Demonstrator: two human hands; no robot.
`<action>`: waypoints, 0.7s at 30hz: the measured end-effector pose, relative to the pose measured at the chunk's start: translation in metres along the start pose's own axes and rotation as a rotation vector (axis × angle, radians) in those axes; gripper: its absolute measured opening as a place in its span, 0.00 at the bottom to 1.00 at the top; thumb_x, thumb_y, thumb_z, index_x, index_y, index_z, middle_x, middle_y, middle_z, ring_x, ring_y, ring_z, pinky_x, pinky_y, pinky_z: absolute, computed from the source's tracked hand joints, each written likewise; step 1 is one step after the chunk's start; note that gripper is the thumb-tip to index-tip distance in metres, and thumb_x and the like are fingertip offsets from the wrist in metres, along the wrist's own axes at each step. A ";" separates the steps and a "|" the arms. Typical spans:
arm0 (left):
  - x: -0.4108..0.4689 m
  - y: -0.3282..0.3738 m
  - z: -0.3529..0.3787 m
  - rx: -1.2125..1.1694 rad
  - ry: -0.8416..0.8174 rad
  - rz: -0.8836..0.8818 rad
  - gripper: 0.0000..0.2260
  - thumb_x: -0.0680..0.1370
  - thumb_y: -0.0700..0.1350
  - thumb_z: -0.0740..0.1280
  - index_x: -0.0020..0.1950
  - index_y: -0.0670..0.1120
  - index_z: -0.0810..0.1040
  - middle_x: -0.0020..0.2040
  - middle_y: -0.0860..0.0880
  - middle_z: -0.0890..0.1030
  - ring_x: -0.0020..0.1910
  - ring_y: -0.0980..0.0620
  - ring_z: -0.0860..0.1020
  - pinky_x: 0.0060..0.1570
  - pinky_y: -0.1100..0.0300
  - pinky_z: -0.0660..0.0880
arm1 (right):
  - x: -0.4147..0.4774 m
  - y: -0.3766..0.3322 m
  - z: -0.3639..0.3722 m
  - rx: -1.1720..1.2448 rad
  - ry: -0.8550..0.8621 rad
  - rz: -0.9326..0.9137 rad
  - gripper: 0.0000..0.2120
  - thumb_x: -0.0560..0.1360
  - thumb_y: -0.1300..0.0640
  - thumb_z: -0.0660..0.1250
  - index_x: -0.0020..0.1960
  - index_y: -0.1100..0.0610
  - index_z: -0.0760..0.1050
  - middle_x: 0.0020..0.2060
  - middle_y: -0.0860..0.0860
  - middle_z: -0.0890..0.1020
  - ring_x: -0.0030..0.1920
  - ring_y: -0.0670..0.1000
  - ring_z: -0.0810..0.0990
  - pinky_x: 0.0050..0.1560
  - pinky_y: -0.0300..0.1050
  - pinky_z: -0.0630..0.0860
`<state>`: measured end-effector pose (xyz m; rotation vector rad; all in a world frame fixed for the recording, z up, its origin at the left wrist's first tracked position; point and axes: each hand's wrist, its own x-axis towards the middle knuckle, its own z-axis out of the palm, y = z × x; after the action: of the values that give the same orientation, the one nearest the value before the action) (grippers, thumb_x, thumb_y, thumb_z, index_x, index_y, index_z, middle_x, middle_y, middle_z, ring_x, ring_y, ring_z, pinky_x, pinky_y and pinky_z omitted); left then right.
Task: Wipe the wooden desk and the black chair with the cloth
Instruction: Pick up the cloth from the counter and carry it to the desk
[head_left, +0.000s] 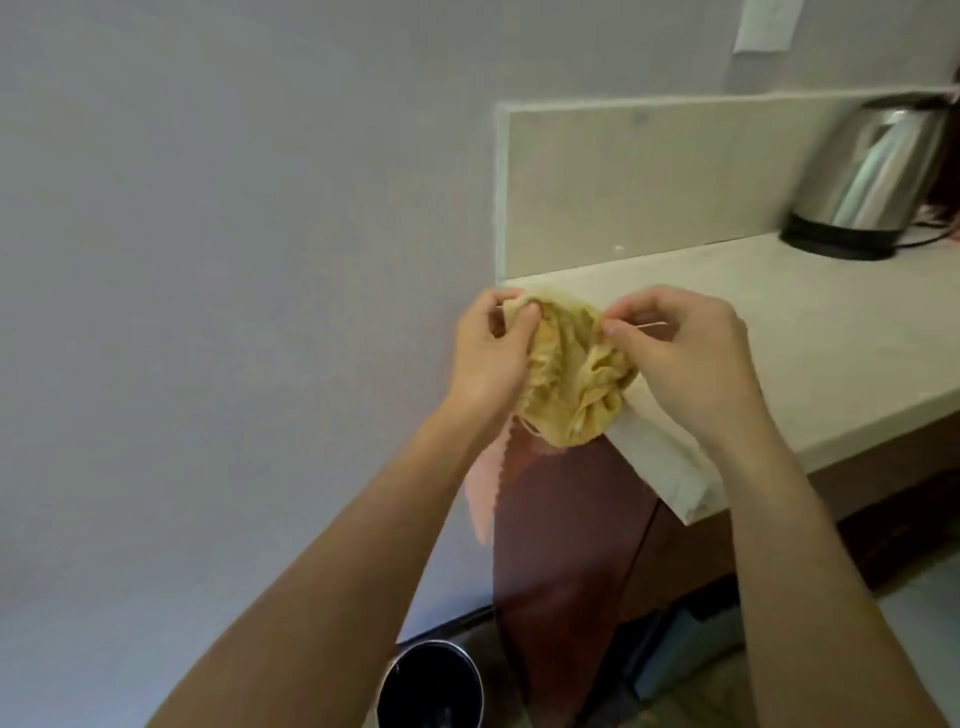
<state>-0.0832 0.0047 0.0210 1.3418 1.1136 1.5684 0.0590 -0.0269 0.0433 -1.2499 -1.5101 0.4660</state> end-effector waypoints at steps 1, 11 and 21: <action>0.001 -0.001 -0.002 -0.027 -0.031 0.006 0.06 0.80 0.39 0.62 0.45 0.48 0.74 0.40 0.50 0.78 0.39 0.57 0.77 0.41 0.63 0.75 | 0.002 0.001 -0.006 0.074 -0.129 0.056 0.05 0.73 0.62 0.69 0.40 0.55 0.80 0.36 0.48 0.82 0.36 0.42 0.81 0.37 0.33 0.76; 0.025 -0.002 -0.018 -0.311 -0.311 -0.021 0.04 0.80 0.41 0.61 0.48 0.46 0.75 0.44 0.50 0.82 0.42 0.54 0.81 0.41 0.61 0.78 | 0.075 0.032 -0.017 -0.232 -0.722 0.015 0.21 0.78 0.55 0.65 0.66 0.36 0.66 0.60 0.44 0.74 0.50 0.41 0.80 0.41 0.35 0.79; 0.036 0.005 -0.023 -0.090 -0.080 0.056 0.05 0.81 0.40 0.61 0.47 0.46 0.74 0.41 0.51 0.81 0.40 0.55 0.79 0.40 0.60 0.77 | 0.096 0.038 0.010 0.076 -0.538 0.078 0.09 0.75 0.65 0.64 0.39 0.57 0.78 0.29 0.51 0.77 0.26 0.44 0.75 0.32 0.39 0.73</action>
<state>-0.1109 0.0341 0.0358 1.3736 0.9531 1.5719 0.0785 0.0740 0.0543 -1.1796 -1.8688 0.9601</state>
